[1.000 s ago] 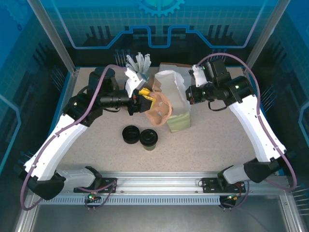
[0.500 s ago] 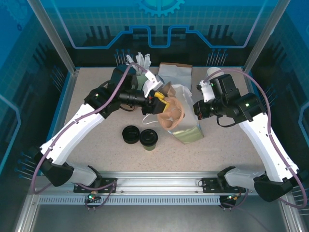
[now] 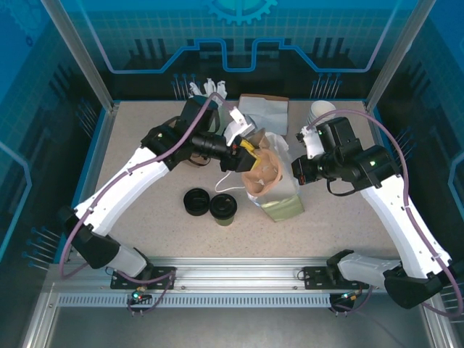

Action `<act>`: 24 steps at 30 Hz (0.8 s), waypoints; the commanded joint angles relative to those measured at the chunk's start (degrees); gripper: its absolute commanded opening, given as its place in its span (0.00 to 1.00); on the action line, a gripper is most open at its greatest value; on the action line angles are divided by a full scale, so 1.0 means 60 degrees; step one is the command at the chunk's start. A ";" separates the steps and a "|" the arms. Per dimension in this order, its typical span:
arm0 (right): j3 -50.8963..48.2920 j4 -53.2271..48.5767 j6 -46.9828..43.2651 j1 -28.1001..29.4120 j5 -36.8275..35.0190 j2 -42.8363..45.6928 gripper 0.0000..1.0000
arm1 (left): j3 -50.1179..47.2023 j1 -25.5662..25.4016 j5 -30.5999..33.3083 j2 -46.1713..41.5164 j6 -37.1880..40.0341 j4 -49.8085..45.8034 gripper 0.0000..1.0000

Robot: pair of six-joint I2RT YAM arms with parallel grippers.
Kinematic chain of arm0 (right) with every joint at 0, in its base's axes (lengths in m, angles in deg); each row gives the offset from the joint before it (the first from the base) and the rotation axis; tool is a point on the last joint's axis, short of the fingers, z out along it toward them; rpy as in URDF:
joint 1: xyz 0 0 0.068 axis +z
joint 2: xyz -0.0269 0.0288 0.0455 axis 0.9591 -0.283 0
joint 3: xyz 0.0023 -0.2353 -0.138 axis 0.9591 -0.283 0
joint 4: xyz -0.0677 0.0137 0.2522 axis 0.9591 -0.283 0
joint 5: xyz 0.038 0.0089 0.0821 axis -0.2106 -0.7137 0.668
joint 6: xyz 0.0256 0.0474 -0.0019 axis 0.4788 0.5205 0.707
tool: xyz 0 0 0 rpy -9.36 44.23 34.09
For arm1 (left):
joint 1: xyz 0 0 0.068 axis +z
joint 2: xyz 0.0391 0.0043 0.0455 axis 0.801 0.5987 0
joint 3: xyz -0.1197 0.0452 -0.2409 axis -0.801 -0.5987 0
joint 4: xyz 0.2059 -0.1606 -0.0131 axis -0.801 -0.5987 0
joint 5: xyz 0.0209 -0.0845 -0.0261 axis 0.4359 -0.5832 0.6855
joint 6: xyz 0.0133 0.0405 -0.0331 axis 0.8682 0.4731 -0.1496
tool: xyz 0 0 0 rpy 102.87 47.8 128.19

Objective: Pack the takeout coffee

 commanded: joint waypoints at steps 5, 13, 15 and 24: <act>-0.0132 0.0097 -0.0054 0.0047 0.0437 0.0236 0.00 | 0.0314 -0.0047 -0.0339 0.0569 0.0622 -0.0579 0.36; -0.0331 0.0155 0.0031 0.0043 0.0756 0.0433 0.00 | 0.0179 -0.0048 -0.0038 0.0883 0.1100 -0.0577 0.36; -0.0381 0.0204 0.0085 0.0043 0.0935 0.0489 0.00 | 0.0041 -0.0036 0.0022 0.0884 0.1151 -0.0429 0.36; -0.0829 0.0563 0.0326 0.0043 0.1526 0.0653 0.00 | -0.0213 -0.0106 0.0265 0.1277 0.1433 -0.0406 0.36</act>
